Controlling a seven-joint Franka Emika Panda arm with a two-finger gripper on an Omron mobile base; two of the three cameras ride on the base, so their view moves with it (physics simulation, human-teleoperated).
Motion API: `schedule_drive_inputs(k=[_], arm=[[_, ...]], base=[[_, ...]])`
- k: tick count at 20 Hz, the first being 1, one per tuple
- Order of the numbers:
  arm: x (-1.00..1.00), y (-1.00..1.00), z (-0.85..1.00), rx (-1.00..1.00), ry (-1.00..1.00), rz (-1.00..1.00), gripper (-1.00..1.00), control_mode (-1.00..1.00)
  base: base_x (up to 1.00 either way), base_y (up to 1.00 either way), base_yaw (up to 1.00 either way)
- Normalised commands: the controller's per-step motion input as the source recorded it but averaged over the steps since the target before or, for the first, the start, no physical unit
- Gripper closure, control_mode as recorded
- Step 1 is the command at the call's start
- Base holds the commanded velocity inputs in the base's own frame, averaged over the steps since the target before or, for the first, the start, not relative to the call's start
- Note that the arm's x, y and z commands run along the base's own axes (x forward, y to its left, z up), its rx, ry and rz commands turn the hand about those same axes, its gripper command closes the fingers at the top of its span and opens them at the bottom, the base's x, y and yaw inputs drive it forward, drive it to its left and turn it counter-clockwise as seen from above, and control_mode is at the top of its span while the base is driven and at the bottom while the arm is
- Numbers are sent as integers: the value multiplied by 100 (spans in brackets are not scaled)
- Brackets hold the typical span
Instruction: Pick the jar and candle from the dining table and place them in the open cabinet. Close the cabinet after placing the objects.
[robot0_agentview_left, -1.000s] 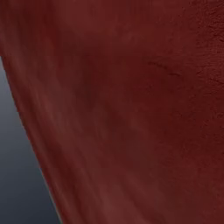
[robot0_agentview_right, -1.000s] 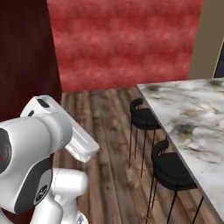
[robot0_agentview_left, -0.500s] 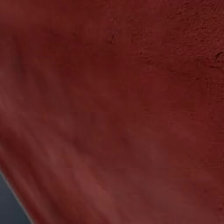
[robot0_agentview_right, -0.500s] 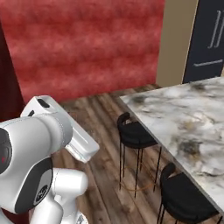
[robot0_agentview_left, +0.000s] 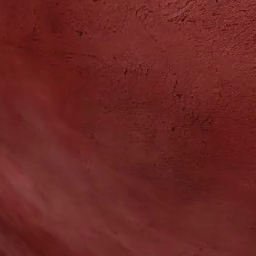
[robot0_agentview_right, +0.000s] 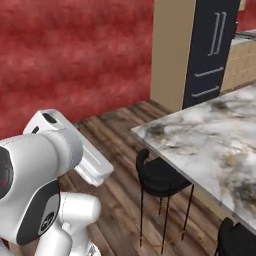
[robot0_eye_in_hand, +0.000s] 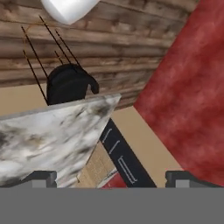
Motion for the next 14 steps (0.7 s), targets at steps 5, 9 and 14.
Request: schedule_drive_inputs(k=[5, 9, 14], arm=[[0, 0, 0, 0, 0, 0, -100, 100], [0, 0, 0, 0, 0, 0, -100, 100], [0, 0, 0, 0, 0, 0, -100, 100]], base=[[91, 62, -35], [91, 70, -36], [91, 73, -36]])
